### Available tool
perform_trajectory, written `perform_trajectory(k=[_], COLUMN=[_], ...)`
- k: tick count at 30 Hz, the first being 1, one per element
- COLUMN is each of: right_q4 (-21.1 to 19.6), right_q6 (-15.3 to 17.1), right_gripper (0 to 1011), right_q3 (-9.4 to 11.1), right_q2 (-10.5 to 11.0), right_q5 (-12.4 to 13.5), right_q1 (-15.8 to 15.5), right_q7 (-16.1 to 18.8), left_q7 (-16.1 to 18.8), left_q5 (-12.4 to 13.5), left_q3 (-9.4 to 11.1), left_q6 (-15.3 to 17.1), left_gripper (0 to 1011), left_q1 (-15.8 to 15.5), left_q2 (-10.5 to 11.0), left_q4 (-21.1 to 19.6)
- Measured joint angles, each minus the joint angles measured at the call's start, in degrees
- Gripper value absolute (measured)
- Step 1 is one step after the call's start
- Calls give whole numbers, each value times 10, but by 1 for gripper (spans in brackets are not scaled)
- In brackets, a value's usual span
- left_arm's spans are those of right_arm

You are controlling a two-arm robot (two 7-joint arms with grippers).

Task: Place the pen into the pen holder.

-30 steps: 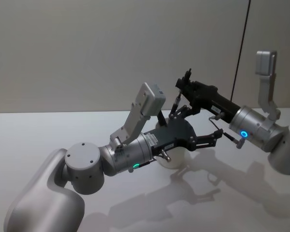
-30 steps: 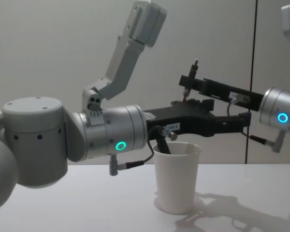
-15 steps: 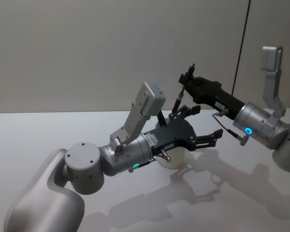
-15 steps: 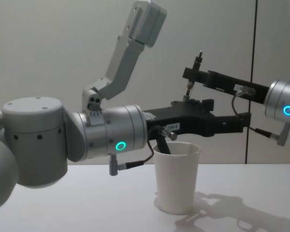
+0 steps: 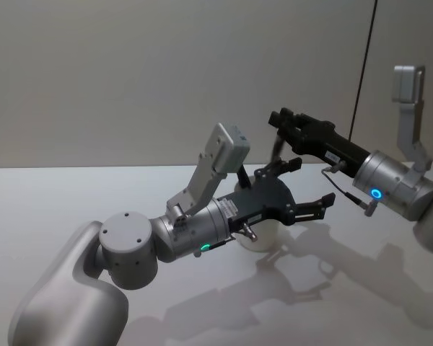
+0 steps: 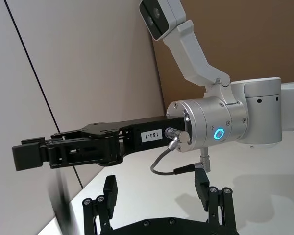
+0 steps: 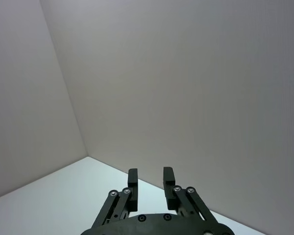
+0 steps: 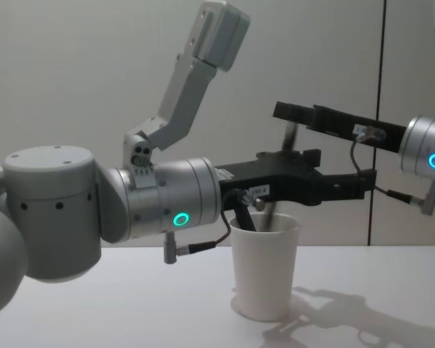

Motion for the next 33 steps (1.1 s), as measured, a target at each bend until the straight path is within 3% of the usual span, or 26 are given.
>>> perform_trajectory(k=[6, 13, 24, 33], right_q4=[-5, -9, -19, -30], right_q6=[9, 14, 19, 22], right_gripper=[413, 695, 992, 1001], right_q3=[0, -1, 0, 2], right_q2=[1, 2, 6, 10], right_q5=[-1, -1, 0, 3], right_q1=[-1, -2, -5, -9], right_q7=[-3, -6, -10, -14], left_q7=[0, 0, 0, 0], left_q5=[0, 0, 0, 0], left_q3=[0, 0, 0, 0], left_q6=[0, 0, 0, 0], left_gripper=[1003, 1003, 1003, 1003], left_q1=[0, 0, 0, 0], left_q2=[0, 0, 0, 0], left_q4=[0, 0, 0, 0])
